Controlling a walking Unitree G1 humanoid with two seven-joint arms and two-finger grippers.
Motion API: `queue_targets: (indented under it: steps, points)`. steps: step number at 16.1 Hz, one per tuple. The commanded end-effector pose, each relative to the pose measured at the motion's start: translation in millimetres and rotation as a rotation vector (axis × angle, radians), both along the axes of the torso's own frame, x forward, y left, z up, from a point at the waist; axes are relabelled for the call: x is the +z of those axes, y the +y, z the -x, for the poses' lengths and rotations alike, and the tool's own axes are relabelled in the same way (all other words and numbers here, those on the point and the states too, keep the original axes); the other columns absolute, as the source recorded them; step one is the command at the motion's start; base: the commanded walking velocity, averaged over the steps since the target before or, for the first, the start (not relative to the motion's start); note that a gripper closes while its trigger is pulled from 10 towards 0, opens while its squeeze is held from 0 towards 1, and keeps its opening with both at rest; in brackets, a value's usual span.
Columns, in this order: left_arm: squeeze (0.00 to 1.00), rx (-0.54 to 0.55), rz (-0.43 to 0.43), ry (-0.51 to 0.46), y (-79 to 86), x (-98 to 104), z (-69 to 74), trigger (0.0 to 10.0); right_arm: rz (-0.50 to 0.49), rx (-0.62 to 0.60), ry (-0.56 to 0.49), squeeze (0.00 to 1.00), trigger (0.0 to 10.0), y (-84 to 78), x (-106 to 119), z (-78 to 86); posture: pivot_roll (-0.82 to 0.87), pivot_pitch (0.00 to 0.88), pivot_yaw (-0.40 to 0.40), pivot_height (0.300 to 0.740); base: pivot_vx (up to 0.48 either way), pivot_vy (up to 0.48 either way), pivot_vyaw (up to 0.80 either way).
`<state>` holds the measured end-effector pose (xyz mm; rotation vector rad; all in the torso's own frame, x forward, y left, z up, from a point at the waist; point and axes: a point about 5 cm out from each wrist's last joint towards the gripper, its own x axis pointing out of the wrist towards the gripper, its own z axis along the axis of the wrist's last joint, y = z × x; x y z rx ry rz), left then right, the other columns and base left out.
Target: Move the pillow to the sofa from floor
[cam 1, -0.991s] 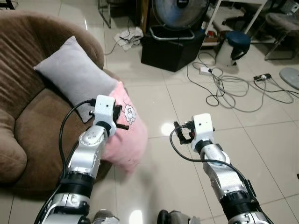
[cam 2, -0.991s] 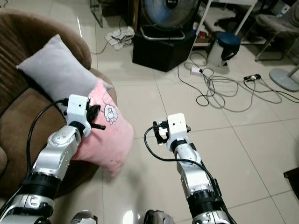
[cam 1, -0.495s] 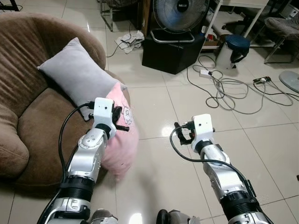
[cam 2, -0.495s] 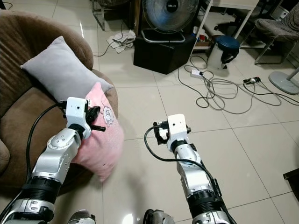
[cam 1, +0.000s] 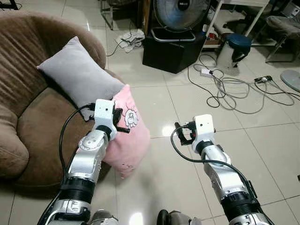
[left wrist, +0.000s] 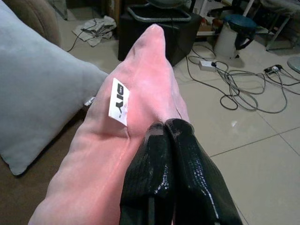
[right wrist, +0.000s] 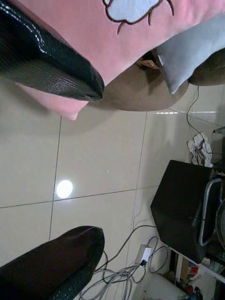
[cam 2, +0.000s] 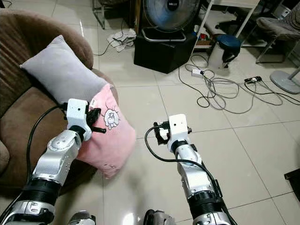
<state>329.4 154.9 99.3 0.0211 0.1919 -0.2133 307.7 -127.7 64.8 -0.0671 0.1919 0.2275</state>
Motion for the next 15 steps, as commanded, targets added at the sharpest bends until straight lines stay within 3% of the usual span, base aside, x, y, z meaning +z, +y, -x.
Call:
queue_targets:
  steps: [1,10,15]
  points:
    - [0.0,-0.029,0.005,-0.051,-7.1,12.0,-1.5,0.0,-0.007,-0.023,-0.003,0.0,10.0,-7.0,2.0,0.1,0.17,0.145,-0.118,0.74,0.0,0.0,0.0]
    - [0.0,-0.023,-0.006,-0.064,-6.7,10.5,1.4,0.0,0.042,-0.032,0.001,0.0,10.0,-8.6,1.0,-4.4,0.19,0.132,-0.124,0.74,0.0,0.0,0.0]
    - [0.0,-0.01,-0.039,-0.096,-9.4,13.1,2.1,0.0,0.082,-0.018,-0.006,0.0,10.0,-8.2,2.2,-6.9,0.19,0.128,-0.128,0.74,0.0,-0.48,0.4]
